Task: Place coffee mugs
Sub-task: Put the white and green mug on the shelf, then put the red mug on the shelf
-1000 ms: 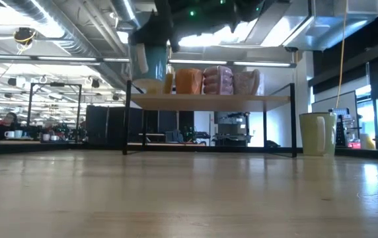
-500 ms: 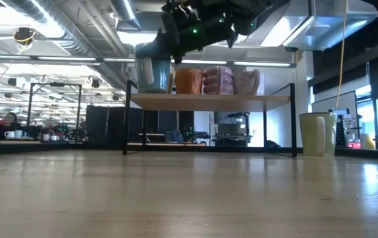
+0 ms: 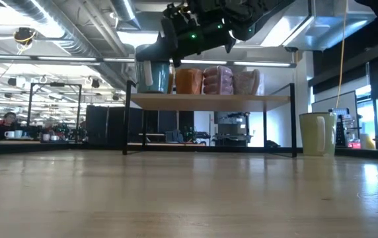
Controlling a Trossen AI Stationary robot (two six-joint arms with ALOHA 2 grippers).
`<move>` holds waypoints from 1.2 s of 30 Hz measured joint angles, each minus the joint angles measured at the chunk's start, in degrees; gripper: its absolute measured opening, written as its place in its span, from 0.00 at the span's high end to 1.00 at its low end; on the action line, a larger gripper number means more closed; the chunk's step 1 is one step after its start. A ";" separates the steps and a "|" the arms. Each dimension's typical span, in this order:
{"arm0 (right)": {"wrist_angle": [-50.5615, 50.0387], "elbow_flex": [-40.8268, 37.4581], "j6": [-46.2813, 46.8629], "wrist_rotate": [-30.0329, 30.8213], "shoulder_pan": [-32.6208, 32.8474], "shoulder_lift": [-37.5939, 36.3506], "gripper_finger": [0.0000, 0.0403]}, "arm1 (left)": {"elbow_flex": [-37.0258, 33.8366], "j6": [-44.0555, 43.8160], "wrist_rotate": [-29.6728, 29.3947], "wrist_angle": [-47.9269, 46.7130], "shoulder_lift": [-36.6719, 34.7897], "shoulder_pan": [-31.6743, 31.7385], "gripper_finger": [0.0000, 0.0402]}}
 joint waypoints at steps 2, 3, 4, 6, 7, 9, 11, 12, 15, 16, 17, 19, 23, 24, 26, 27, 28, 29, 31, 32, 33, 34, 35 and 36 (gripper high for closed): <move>-0.04 0.00 0.00 -0.48 -0.20 0.00 0.99 | 0.00 0.01 0.00 0.05 0.00 0.00 0.63; -0.04 0.00 0.01 -0.53 -0.27 0.00 0.99 | 0.00 0.00 0.00 0.06 0.00 0.00 0.63; -0.09 0.00 0.01 -0.45 -0.30 0.00 0.99 | 0.00 0.00 0.00 0.07 0.00 0.00 0.63; -0.02 0.00 0.00 0.05 -0.28 0.00 0.99 | 0.00 0.00 -0.04 0.07 0.00 0.00 0.63; 0.00 0.00 0.02 0.07 -0.28 0.00 0.99 | 0.00 0.00 -0.04 0.07 0.00 0.00 0.63; 0.02 -0.02 0.13 0.15 -0.28 0.00 0.98 | 0.00 -0.02 -0.07 0.07 0.00 0.00 0.63; -0.09 -0.02 0.13 0.45 -0.18 0.00 0.98 | 0.00 0.00 -0.07 0.07 0.00 0.00 0.63; -0.25 -0.02 0.10 0.50 -0.14 0.00 0.97 | 0.00 0.00 -0.07 0.07 0.00 0.00 0.63; -0.81 -0.02 0.22 0.50 -0.12 0.00 0.93 | 0.00 0.00 -0.07 0.10 0.00 0.00 0.63; -0.93 -0.05 0.44 0.51 -0.12 0.00 0.92 | 0.00 0.00 -0.07 0.14 0.00 0.00 0.63; -1.00 -0.08 0.75 0.57 -0.12 0.02 0.90 | 0.00 0.00 -0.07 0.18 0.00 0.00 0.63; -0.98 -0.09 1.99 0.77 -0.12 0.02 0.87 | 0.00 0.00 -0.09 0.31 0.00 0.00 0.63; -1.86 -0.09 3.19 3.00 -0.10 0.02 0.80 | 0.00 0.02 -0.10 0.55 0.00 0.02 0.63; -2.23 -0.09 3.21 3.04 -0.11 0.02 0.78 | 0.00 0.02 -0.11 0.55 0.00 0.02 0.63; -2.70 -0.09 3.39 3.08 0.06 0.02 0.75 | 0.00 0.02 -0.11 0.57 0.00 0.02 0.63; -2.91 -0.09 3.64 3.14 0.34 0.02 0.73 | 0.00 0.02 -0.11 0.57 0.00 0.02 0.63; -3.18 -0.09 3.72 3.53 0.34 0.02 0.72 | 0.00 0.02 -0.11 0.57 0.00 0.02 0.63; -3.47 -0.09 3.84 3.94 0.35 0.02 0.71 | 0.00 0.03 -0.11 0.59 0.00 0.02 0.63; -3.77 -0.09 3.87 4.68 0.71 -0.02 0.68 | 0.00 0.04 -0.11 0.59 0.00 0.02 0.63; -3.74 -0.09 3.85 5.50 0.74 -0.07 0.68 | 0.00 0.04 -0.11 0.59 0.00 0.02 0.63; -3.86 -0.09 3.85 6.07 0.81 -0.27 0.67 | 0.00 0.05 -0.07 0.60 0.00 0.02 0.63; -4.39 -0.09 3.88 6.15 0.98 -0.62 0.66 | 0.00 0.05 0.06 0.61 0.00 0.02 0.63; -4.57 -0.11 3.89 6.50 1.01 -0.95 0.66 | 0.00 0.07 0.20 0.61 0.00 0.02 0.63; -4.86 -0.09 3.87 7.12 1.04 -1.36 0.65 | 0.00 0.07 0.24 0.61 0.00 0.02 0.63</move>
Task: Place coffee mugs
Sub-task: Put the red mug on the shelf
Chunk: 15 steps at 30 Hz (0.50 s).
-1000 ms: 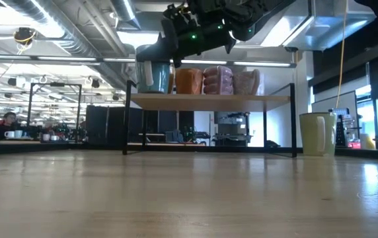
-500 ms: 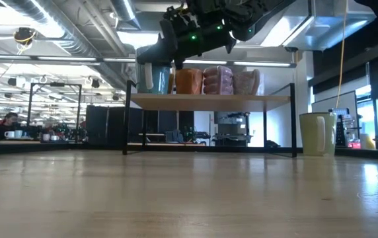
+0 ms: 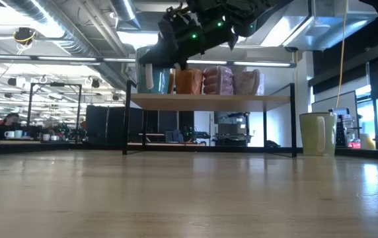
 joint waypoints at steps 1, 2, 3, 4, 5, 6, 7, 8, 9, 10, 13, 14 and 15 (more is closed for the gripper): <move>-0.96 0.00 0.00 0.56 0.00 -0.46 0.65 | 0.00 0.00 0.04 0.00 0.00 0.00 0.63; -1.68 -0.02 0.00 0.77 0.00 -0.88 0.65 | 0.00 0.00 0.13 0.00 0.00 0.00 0.63; -2.19 -0.01 0.00 0.92 0.02 -1.24 0.65 | 0.00 0.00 0.18 0.00 0.00 0.00 0.63; -2.66 -0.02 0.09 0.92 0.02 -1.63 0.65 | 0.00 0.00 0.20 0.00 0.00 0.00 0.63; -3.63 -0.02 0.57 0.92 0.00 -2.16 0.65 | 0.00 0.00 0.20 0.01 0.00 0.00 0.63; -4.16 -0.02 0.70 0.94 0.00 -2.49 0.65 | 0.00 0.00 0.20 0.02 0.00 0.00 0.63; -4.83 0.00 0.85 0.90 0.00 -2.94 0.65 | 0.00 0.00 0.22 0.02 0.00 0.00 0.63; -6.13 0.00 0.85 0.86 0.00 -3.36 0.65 | 0.00 0.00 0.22 0.02 0.00 0.00 0.63; -6.84 0.00 0.90 0.78 0.00 -3.73 0.65 | 0.00 0.00 0.22 0.02 0.00 0.00 0.63; -7.92 0.00 1.00 0.38 0.02 -4.15 0.65 | 0.00 0.00 0.22 0.03 0.00 0.00 0.63; -11.62 0.00 0.98 -0.19 0.44 -5.78 0.65 | 0.00 0.00 0.24 0.02 0.00 0.00 0.63; -12.73 0.00 0.87 -0.14 0.59 -6.37 0.65 | 0.00 0.01 0.24 0.02 0.00 0.00 0.63; -13.68 0.00 0.87 0.11 0.83 -6.92 0.65 | 0.00 0.18 0.24 0.02 0.00 0.00 0.63</move>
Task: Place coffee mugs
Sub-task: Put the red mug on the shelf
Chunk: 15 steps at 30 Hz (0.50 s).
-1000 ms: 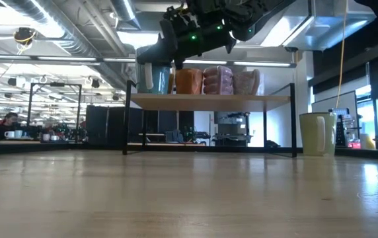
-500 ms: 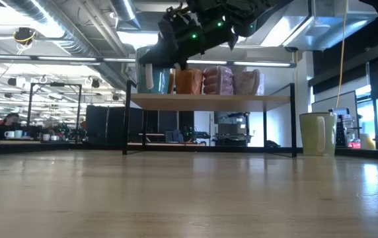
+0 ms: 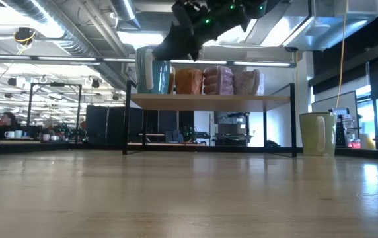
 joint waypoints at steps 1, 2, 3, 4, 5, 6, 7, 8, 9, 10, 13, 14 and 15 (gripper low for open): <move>-1.09 0.00 0.00 0.35 0.04 -0.53 0.65 | 0.00 0.23 0.00 0.00 0.00 0.00 0.63; -2.37 0.00 0.03 0.46 0.04 -1.10 0.65 | 0.00 0.36 0.00 0.00 0.00 0.00 0.63; -3.64 0.00 0.37 0.48 0.07 -1.70 0.65 | 0.00 0.37 -0.04 0.00 0.00 0.00 0.63; -4.78 0.00 1.15 0.37 0.40 -2.36 0.65 | 0.00 0.37 -0.07 0.01 0.00 0.00 0.63; -6.02 0.00 1.96 0.34 0.63 -3.12 0.65 | 0.00 0.36 -0.07 0.00 0.00 0.00 0.63; -7.43 0.00 2.93 0.34 0.89 -3.92 0.65 | 0.00 0.37 -0.07 0.00 0.00 0.00 0.63; -9.10 0.00 3.47 0.40 1.42 -4.75 0.65 | 0.00 0.35 -0.09 0.00 0.00 0.00 0.63; -10.82 0.00 4.26 0.44 2.01 -5.49 0.65 | 0.00 0.35 -0.09 0.00 0.00 0.00 0.63; -12.52 0.00 4.54 0.83 2.77 -6.20 0.65 | 0.00 0.35 -0.09 0.00 0.06 0.00 0.63; -14.40 0.00 5.01 0.98 3.71 -6.92 0.65 | 0.00 0.13 -0.08 0.00 0.24 -0.02 0.63; -17.56 0.04 7.31 2.49 7.42 -8.57 0.65 | 0.02 -0.15 1.24 -0.13 0.98 -0.04 0.63; -18.22 0.04 7.74 3.29 8.75 -8.81 0.65 | 0.02 -0.17 1.87 -0.13 1.34 -0.04 0.63; -18.41 0.04 8.29 3.83 10.24 -8.89 0.65 | 0.02 -0.24 2.35 -0.14 1.82 -0.04 0.63</move>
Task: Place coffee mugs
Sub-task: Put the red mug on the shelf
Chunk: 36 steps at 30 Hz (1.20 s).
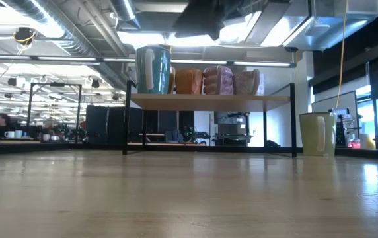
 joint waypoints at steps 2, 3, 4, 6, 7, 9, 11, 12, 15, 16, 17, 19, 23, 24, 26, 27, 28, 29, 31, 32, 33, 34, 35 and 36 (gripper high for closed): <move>-0.13 0.00 1.21 1.09 3.05 0.00 0.65 | 0.00 -0.22 0.42 -0.11 1.12 0.00 0.63; -0.17 0.00 2.19 1.87 4.68 0.00 0.65 | 0.00 -0.33 0.60 -0.12 1.78 0.00 0.63; -0.24 0.00 3.22 2.58 6.27 0.00 0.65 | 0.00 -0.33 0.89 -0.12 2.38 0.00 0.63; -0.13 -0.02 5.15 3.16 9.57 0.10 0.65 | 0.00 -0.47 2.79 -0.61 3.69 0.00 0.63; 0.24 -0.02 5.74 3.59 11.12 0.14 0.65 | 0.00 -0.85 4.08 -1.38 4.22 0.00 0.63; 0.95 -0.02 7.44 5.89 14.37 0.15 0.65 | 0.00 -2.55 4.97 -2.69 5.32 -0.11 0.63; 1.08 -0.02 8.86 9.30 17.60 0.15 0.65 | 0.00 -4.09 6.09 -3.55 6.53 -1.04 0.63; 0.99 -0.04 9.64 11.24 19.25 0.17 0.65 | 0.00 -4.69 7.02 -3.90 7.13 -1.75 0.63; 2.97 -1.68 12.31 17.47 23.55 0.17 0.65 | 0.00 -6.59 8.58 -4.62 9.08 -4.15 0.63; 3.19 -2.31 13.07 19.64 24.92 0.21 0.65 | 0.00 -7.65 8.52 -5.07 9.76 -5.12 0.63; 3.86 -2.91 14.00 21.59 26.19 0.24 0.65 | 0.00 -9.05 8.39 -5.18 10.34 -6.06 0.63; 6.34 -3.99 15.45 24.73 28.28 0.26 0.65 | 0.00 -12.24 8.20 -5.28 11.17 -8.09 0.63; 12.05 -7.09 16.39 26.48 31.05 0.26 0.65 | 0.00 -19.61 6.82 -5.42 12.54 -12.62 0.63; 13.23 -7.69 16.73 26.48 31.49 0.26 0.65 | -0.06 -21.46 6.17 -5.47 12.81 -13.58 0.63; 15.78 -8.81 17.56 26.48 32.22 0.26 0.65 | -0.97 -26.10 5.72 -5.39 13.22 -15.22 0.63; 16.66 -9.31 17.82 26.24 32.66 0.26 0.65 | -1.63 -28.74 5.74 -5.47 13.42 -16.01 0.63; 17.36 -9.74 17.85 25.73 33.02 0.26 0.65 | -2.28 -31.53 5.73 -5.51 13.66 -16.80 0.63; 18.01 -10.00 17.87 25.03 33.38 0.27 0.65 | -2.86 -34.37 5.75 -5.45 13.91 -17.52 0.63; 19.26 -10.05 17.87 24.27 34.16 0.76 0.65 | -4.10 -39.22 6.42 -5.17 14.56 -18.96 0.63; 19.10 -10.07 17.87 24.08 34.71 0.98 0.65 | -4.53 -41.52 7.08 -4.92 14.99 -19.62 0.63; 18.95 -10.09 17.87 23.97 35.21 1.27 0.65 | -4.80 -43.68 7.78 -4.68 15.58 -20.22 0.63; 18.97 -10.10 17.87 23.92 35.64 1.68 0.65 | -4.88 -45.43 8.37 -4.58 16.25 -20.67 0.63; 19.00 -10.10 17.87 23.89 36.07 2.13 0.65 | -4.90 -46.78 8.89 -4.60 17.05 -21.04 0.63; 18.94 -10.10 17.86 23.58 36.48 2.55 0.65 | -4.90 -47.75 9.76 -4.57 17.87 -21.23 0.63</move>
